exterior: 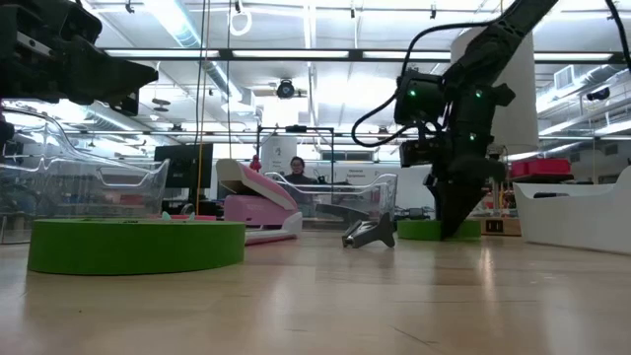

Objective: Pick and place Stapler, Stapler remover, tape
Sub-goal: Put the top green tape into the bottom transparent bin

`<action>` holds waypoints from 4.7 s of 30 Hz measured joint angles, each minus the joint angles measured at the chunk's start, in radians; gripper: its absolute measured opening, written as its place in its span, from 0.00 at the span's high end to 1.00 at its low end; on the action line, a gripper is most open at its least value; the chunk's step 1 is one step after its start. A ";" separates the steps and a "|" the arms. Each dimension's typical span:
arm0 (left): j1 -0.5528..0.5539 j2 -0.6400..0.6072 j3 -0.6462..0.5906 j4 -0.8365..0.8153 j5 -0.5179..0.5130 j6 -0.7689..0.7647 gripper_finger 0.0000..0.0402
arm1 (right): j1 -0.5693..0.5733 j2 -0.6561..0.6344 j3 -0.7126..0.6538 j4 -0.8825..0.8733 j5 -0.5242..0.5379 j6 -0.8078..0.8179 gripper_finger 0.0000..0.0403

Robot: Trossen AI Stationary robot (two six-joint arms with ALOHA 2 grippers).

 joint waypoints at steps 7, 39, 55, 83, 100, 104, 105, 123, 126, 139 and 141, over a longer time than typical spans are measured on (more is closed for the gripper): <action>0.000 0.000 0.000 0.000 0.000 0.000 0.95 | 0.028 -0.006 0.150 -0.154 -0.062 0.000 0.81; 0.000 0.000 0.000 0.000 0.000 0.000 0.95 | 0.217 -0.132 0.513 0.059 -0.294 0.246 0.81; 0.000 0.000 0.000 0.303 0.001 -0.033 0.95 | 0.248 -0.133 0.513 0.285 -0.291 0.360 0.81; 0.000 0.433 0.358 0.476 -0.214 -0.231 0.50 | 0.248 -0.134 0.513 0.602 -0.291 0.386 0.81; 0.006 0.915 0.767 0.401 -0.188 0.003 0.38 | 0.249 -0.134 0.513 0.637 -0.293 0.385 0.81; 0.006 0.986 0.823 0.348 -0.188 0.023 0.39 | 0.249 -0.134 0.513 0.644 -0.292 0.385 0.81; 0.006 1.002 0.834 0.347 -0.188 0.033 0.39 | 0.249 -0.134 0.513 0.644 -0.291 0.385 0.81; -0.031 1.046 0.893 0.275 -0.331 0.271 0.39 | 0.249 -0.135 0.515 0.699 -0.264 0.385 0.82; -0.031 1.021 0.896 0.270 -0.337 0.290 0.39 | 0.249 -0.133 0.515 0.706 -0.263 0.385 0.82; -0.041 0.956 0.894 0.202 -0.351 0.290 0.39 | 0.240 -0.158 0.514 0.748 -0.241 0.357 0.82; -0.041 0.957 0.896 0.196 -0.351 0.288 0.39 | 0.240 -0.166 0.514 0.746 -0.225 0.334 0.82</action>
